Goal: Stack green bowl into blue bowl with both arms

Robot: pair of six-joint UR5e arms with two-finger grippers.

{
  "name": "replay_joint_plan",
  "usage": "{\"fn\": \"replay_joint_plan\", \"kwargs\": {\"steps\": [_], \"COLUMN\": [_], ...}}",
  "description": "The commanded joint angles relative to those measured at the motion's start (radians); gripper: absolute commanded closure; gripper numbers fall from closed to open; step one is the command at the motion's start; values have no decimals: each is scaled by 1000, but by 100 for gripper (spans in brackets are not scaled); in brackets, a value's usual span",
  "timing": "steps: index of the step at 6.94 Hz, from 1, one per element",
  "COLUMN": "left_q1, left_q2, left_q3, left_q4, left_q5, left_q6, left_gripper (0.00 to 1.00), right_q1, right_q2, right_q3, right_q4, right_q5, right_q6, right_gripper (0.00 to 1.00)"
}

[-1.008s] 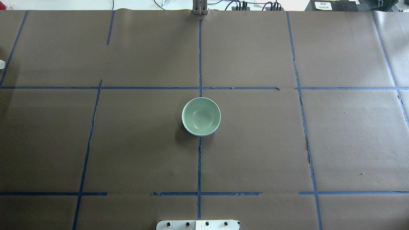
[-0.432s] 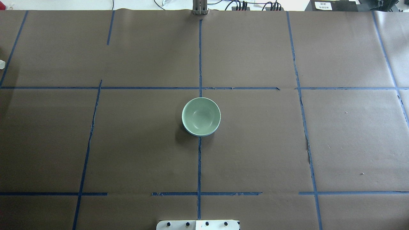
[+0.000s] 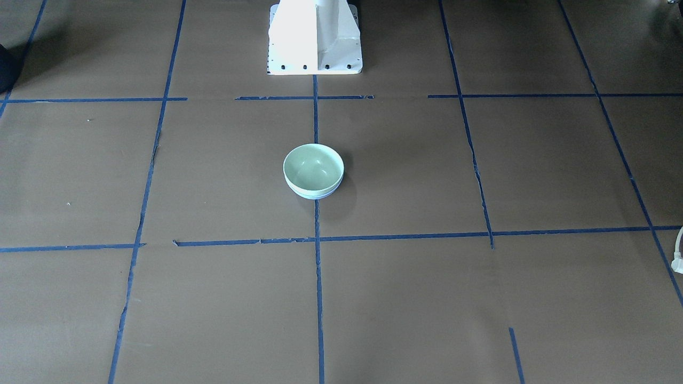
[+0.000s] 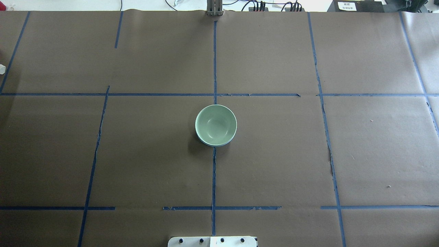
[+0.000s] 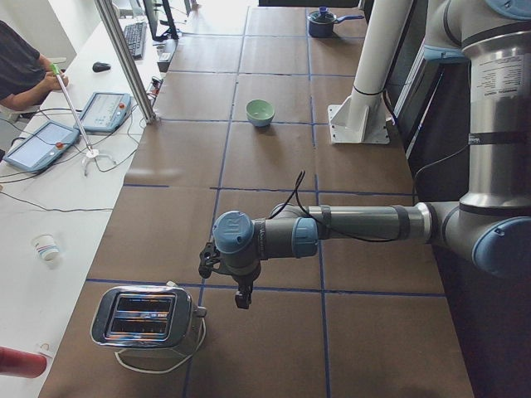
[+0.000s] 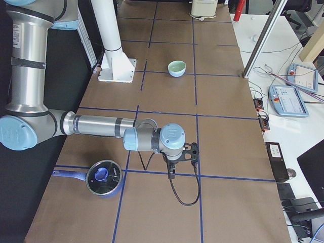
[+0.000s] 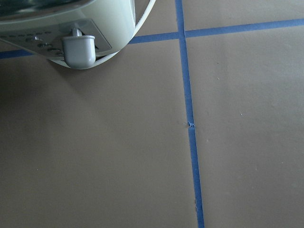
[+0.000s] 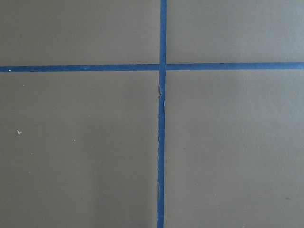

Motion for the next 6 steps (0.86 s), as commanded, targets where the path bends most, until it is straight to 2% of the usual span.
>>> {"fn": "replay_joint_plan", "kwargs": {"steps": [1, 6], "left_q1": [0, -2], "left_q2": [0, -3], "left_q3": [0, -14], "left_q4": [0, -1], "left_q5": [-1, 0], "left_q6": [0, -12], "left_gripper": [0, 0], "right_q1": [0, 0], "right_q2": [0, 1], "right_q3": [-2, -1], "right_q4": [0, 2], "right_q5": [-1, -1], "right_q6": [7, 11], "right_gripper": [0, 0]}}
